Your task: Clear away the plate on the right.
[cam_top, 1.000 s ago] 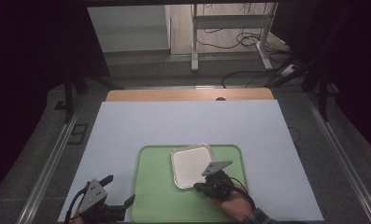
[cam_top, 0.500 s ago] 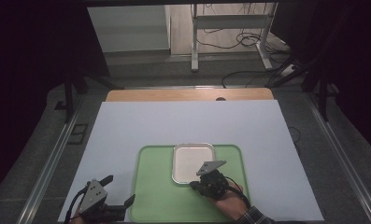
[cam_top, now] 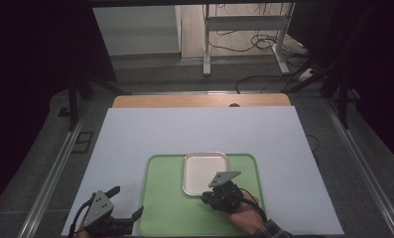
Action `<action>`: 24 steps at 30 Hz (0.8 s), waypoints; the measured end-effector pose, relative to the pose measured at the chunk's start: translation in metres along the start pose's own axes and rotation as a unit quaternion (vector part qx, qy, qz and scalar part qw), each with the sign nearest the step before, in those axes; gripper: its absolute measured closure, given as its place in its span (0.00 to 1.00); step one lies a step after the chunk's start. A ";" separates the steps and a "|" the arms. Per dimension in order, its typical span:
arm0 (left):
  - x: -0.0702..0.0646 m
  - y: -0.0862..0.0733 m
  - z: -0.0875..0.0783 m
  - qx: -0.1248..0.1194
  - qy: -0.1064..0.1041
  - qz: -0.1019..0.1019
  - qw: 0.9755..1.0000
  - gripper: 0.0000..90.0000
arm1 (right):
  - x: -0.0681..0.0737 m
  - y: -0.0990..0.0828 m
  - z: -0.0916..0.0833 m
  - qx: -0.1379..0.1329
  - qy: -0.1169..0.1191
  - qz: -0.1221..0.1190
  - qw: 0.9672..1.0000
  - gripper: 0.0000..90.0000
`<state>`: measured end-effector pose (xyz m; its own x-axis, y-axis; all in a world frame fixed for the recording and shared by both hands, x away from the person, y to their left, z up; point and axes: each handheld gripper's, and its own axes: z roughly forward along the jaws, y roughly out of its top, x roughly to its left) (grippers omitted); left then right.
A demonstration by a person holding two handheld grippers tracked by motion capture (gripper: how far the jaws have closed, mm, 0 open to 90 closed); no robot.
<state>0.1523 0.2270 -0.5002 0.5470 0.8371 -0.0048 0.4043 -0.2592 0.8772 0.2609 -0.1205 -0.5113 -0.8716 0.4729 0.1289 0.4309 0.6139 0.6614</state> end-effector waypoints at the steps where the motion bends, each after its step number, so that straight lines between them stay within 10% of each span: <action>1: 0.000 0.000 0.000 0.000 0.000 0.000 1.000 0.03 | 0.000 0.000 -0.001 -0.001 0.000 0.000 1.000 0.87; 24: 0.000 0.000 0.000 0.000 -0.001 0.002 1.000 0.03 | -0.009 0.002 -0.014 -0.017 -0.020 0.005 1.000 0.59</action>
<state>0.1521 0.2269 -0.5001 0.5494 0.8356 -0.0024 0.4022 -0.2620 0.8773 0.2664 -0.1327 -0.5004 -0.8569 0.5043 0.1067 0.4312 0.5878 0.6845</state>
